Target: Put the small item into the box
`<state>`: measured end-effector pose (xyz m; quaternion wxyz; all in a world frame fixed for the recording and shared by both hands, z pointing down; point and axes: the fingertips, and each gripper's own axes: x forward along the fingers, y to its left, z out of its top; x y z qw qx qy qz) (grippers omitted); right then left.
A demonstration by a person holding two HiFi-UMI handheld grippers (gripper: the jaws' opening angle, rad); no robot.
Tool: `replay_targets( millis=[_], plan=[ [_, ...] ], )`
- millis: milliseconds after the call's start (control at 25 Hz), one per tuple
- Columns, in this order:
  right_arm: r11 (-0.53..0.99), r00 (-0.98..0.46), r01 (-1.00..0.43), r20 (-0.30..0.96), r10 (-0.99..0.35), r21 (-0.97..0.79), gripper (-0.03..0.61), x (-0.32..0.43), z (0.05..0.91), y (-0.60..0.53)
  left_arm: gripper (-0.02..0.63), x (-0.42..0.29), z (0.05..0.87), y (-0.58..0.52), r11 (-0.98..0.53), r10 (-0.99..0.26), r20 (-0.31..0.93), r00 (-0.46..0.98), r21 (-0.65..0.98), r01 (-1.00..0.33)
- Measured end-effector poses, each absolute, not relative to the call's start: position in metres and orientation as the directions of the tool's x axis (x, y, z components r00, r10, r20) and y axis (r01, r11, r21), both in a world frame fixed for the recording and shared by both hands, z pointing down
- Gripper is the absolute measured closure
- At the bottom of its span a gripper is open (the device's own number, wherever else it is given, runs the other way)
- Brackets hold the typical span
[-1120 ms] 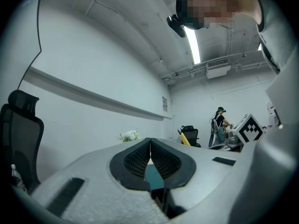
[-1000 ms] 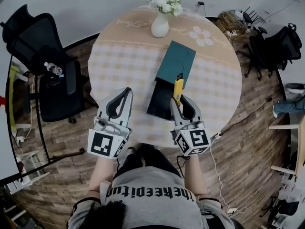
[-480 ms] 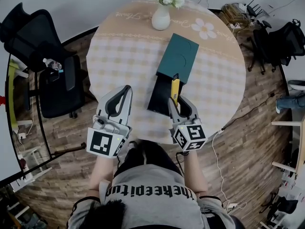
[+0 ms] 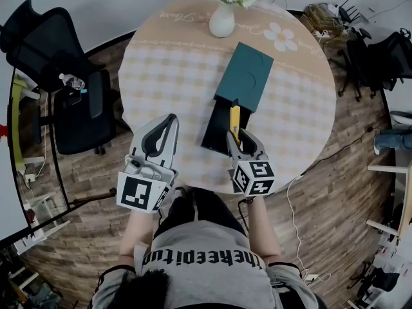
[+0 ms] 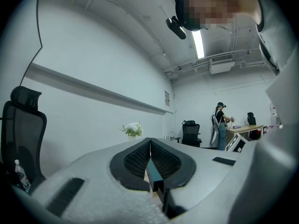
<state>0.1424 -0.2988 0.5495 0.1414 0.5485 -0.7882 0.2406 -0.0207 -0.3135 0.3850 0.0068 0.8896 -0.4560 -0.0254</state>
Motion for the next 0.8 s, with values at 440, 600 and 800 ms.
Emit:
replay_targets(
  millis=[440, 600, 800],
  plan=[
    [0.253, -0.352, -0.936, 0.617, -0.704, -0.245, 0.459, 0.14, 0.586, -0.303, 0.597, -0.031, 0.388, -0.318, -0.555, -0.832, -0.032, 0.554, 0.041, -0.831],
    [0.241, -0.346, -0.938, 0.658, -0.669, -0.248, 0.459, 0.139, 0.595, -0.304, 0.597, -0.034, 0.389, -0.32, -0.543, -0.84, -0.027, 0.542, 0.042, -0.839],
    [0.227, -0.334, -0.943, 0.707, -0.624, -0.245, 0.459, 0.142, 0.608, -0.304, 0.597, -0.035, 0.391, -0.321, -0.533, -0.846, -0.024, 0.532, 0.042, -0.845]
  ],
)
